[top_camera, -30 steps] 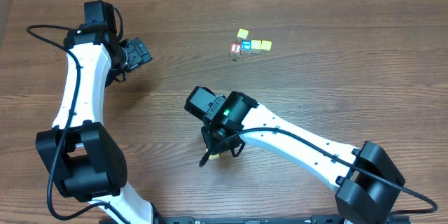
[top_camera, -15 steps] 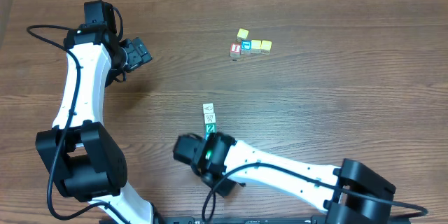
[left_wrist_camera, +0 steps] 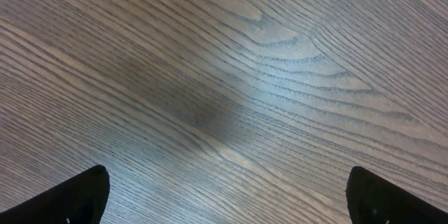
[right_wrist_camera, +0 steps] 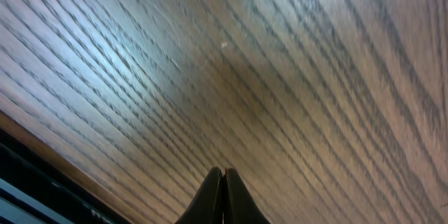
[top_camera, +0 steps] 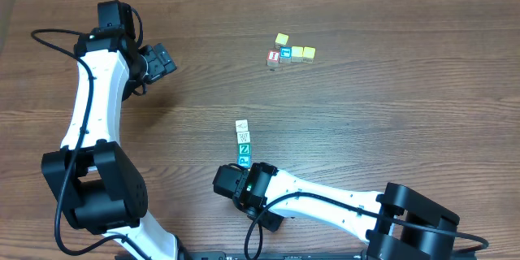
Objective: Flip 5 blocks
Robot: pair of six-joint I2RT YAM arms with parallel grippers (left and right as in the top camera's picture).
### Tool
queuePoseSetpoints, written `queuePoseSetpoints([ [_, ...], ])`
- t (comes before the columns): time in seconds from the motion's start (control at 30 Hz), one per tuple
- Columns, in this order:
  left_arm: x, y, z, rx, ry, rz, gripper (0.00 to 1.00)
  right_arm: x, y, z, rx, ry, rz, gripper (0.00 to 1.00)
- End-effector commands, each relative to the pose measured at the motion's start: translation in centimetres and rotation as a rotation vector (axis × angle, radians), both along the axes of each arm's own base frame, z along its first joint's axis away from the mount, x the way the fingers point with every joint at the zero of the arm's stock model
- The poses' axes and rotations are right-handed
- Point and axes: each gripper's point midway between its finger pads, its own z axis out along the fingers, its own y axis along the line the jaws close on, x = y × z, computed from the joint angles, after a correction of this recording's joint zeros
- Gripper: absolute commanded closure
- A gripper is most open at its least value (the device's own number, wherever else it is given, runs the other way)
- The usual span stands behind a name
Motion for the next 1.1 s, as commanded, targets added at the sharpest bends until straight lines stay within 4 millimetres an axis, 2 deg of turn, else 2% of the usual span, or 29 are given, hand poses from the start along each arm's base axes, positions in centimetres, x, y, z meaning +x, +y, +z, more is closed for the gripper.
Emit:
queuePoseSetpoints([
  [0.0,0.1,0.4,-0.3,0.015,0.008,0.007,0.00,0.1,0.3,0.6,0.025,-0.008,0.017,0.96],
  [0.07,0.1,0.4,-0.3,0.015,0.009,0.007,0.00,0.1,0.3,0.6,0.026,-0.003,0.042,0.96],
  [0.23,0.1,0.4,-0.3,0.015,0.009,0.007,0.00,-1.8,1.1,0.6,0.085,0.122,0.281,0.96],
  [0.4,0.1,0.4,-0.3,0.015,0.009,0.007,0.00,-1.8,1.1,0.6,0.092,0.125,0.389,0.96],
  [0.57,0.1,0.4,-0.3,0.015,0.008,0.007,0.00,-1.1,2.9,0.6,0.158,0.084,0.461,0.96],
  [0.73,0.1,0.4,-0.3,0.015,0.009,0.007,0.00,0.5,4.3,0.6,0.188,-0.007,0.520,0.96],
  [1.07,0.1,0.4,-0.3,0.015,0.009,0.007,0.00,1.2,6.0,-0.6,0.224,-0.034,0.527,0.96],
])
